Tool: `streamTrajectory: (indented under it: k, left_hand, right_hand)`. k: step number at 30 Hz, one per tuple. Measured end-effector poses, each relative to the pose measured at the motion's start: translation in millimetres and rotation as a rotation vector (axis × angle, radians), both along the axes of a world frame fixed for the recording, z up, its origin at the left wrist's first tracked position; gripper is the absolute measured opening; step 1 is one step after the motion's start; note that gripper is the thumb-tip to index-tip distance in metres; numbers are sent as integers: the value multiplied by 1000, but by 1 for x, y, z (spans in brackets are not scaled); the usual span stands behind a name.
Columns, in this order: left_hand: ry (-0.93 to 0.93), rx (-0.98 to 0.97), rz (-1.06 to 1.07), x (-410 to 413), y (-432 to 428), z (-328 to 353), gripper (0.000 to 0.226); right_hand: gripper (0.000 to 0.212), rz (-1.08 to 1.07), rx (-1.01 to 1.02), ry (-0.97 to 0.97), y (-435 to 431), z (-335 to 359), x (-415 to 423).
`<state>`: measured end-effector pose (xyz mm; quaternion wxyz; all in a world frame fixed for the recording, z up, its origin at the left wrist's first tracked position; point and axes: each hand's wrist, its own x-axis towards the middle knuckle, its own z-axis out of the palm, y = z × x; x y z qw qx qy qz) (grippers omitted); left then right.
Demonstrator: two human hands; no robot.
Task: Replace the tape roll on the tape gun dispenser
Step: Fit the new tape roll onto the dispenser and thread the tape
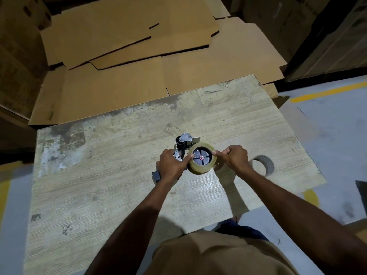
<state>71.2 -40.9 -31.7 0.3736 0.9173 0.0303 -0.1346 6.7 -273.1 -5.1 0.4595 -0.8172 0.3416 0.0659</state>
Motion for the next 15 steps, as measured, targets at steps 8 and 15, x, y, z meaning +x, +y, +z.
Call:
streamTrajectory:
  k: [8, 15]
  left_hand:
    - [85, 45, 48, 7, -6, 4, 97]
    - [106, 51, 47, 11, -2, -7, 105]
  right_hand:
    - [44, 11, -41, 79, -4, -1, 8]
    - [48, 50, -27, 64, -8, -5, 6]
